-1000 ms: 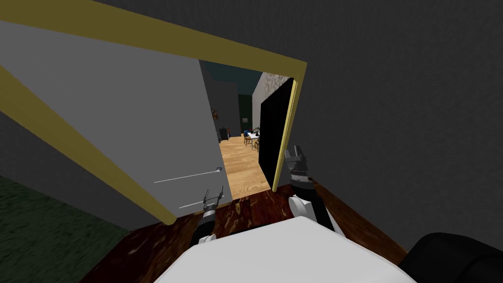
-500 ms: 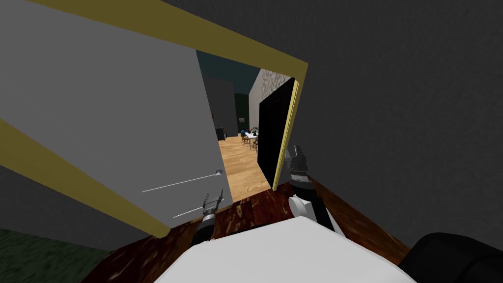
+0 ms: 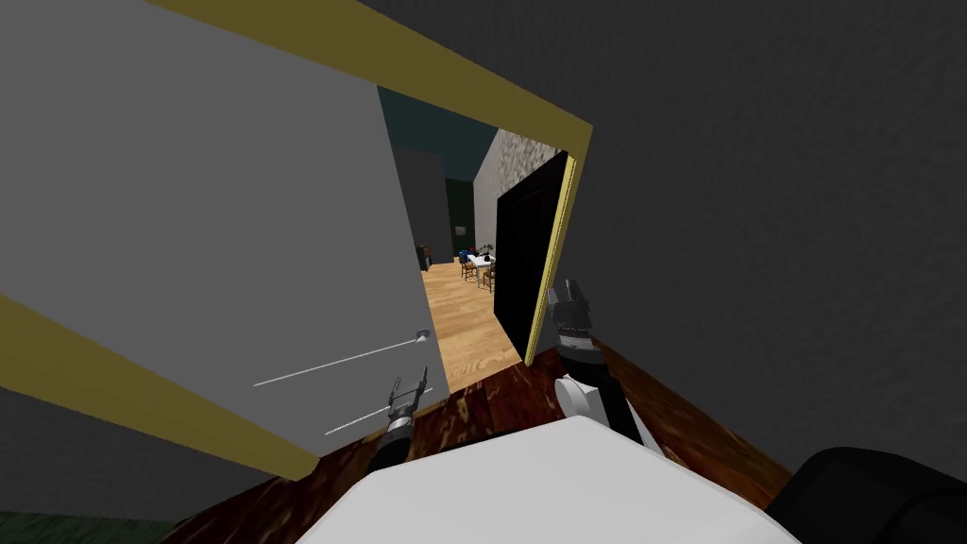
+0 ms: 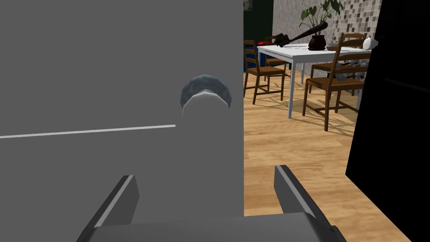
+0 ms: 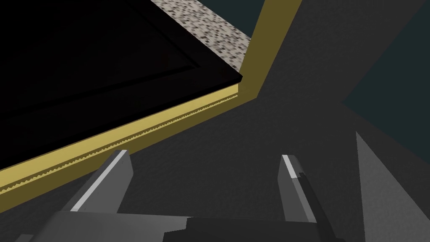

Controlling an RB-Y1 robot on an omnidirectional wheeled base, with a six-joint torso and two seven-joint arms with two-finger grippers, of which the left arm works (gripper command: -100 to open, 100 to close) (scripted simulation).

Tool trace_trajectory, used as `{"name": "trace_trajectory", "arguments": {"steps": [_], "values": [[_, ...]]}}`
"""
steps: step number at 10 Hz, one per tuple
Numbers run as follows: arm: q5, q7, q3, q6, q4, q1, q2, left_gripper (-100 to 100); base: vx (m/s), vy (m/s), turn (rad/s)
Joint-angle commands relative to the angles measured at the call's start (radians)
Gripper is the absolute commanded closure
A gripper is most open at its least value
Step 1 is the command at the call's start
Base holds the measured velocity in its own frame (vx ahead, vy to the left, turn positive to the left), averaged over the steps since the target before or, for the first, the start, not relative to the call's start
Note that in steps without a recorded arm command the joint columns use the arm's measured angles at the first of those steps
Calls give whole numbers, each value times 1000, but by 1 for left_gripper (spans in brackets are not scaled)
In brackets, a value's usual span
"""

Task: Push the door open

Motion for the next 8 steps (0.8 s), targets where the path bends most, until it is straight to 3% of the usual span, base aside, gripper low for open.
{"name": "trace_trajectory", "arguments": {"steps": [1,8], "values": [[1,-1,4,0,6,-5,-3,-100,122,47,-27],[7,-5,21,-1,33,-27,-16,-100,200,48,-30]]}}
